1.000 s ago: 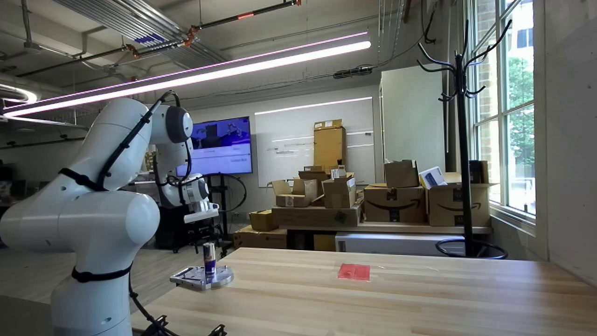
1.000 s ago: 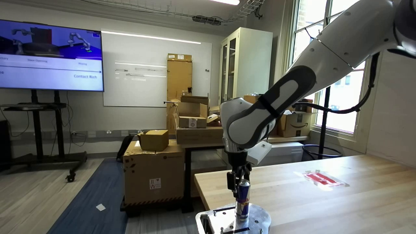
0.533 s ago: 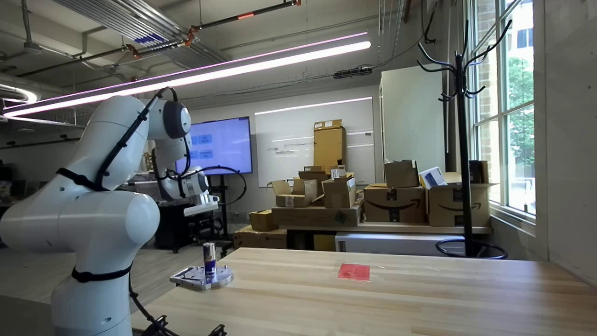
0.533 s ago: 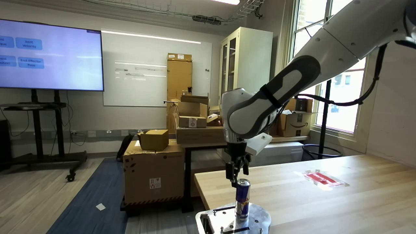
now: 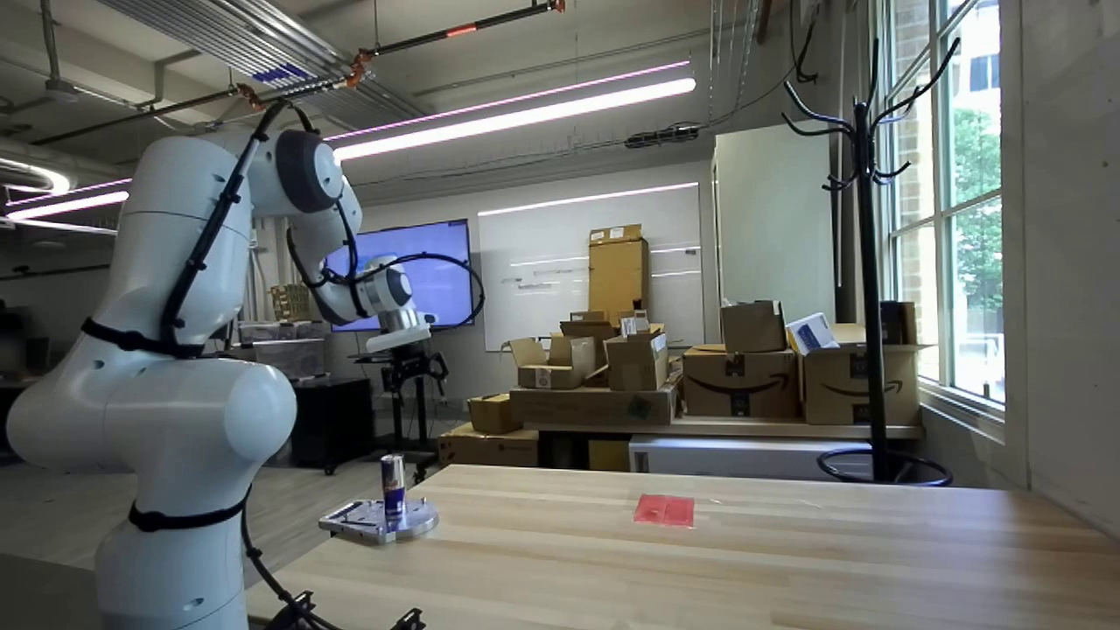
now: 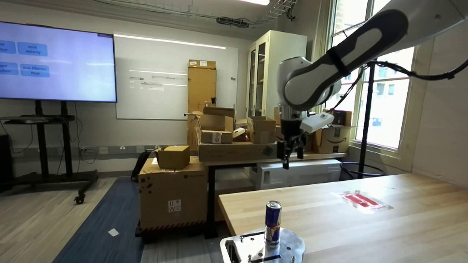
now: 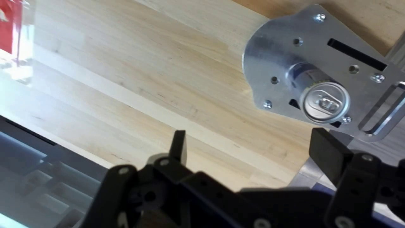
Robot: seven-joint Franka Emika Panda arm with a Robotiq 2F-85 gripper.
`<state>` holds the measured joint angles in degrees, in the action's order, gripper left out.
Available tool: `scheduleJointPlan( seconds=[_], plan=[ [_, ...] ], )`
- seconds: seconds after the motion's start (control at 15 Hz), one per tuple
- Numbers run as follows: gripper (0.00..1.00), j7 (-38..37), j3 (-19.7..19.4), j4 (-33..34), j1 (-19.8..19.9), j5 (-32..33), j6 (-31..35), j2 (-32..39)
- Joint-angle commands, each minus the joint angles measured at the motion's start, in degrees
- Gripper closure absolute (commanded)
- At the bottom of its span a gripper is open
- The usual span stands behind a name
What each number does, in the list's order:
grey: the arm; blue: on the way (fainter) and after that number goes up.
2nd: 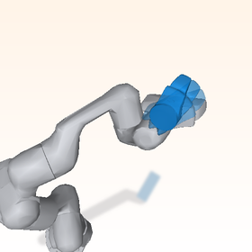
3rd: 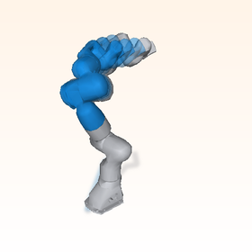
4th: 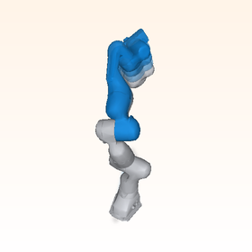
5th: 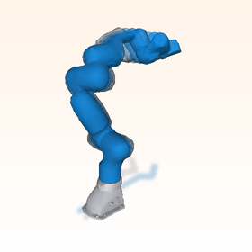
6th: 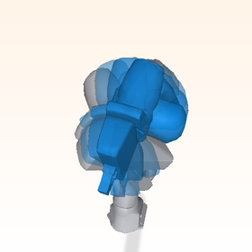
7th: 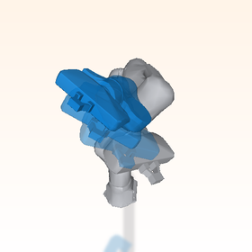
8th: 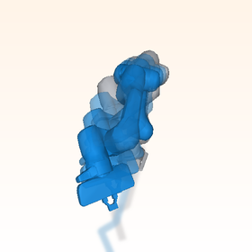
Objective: Pick up the canned drink and put it on the metallic object
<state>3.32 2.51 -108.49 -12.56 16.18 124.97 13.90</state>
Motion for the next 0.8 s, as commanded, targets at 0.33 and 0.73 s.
scheduleJointPlan(
  seconds=[0.33,0.73],
  plan=[
    [0.0,6.0,-6.1,-14.2,14.0,-9.2,-3.0,-12.7],
    [0.0,6.8,-8.9,-23.7,17.3,-8.9,-0.5,-19.8]
  ],
)
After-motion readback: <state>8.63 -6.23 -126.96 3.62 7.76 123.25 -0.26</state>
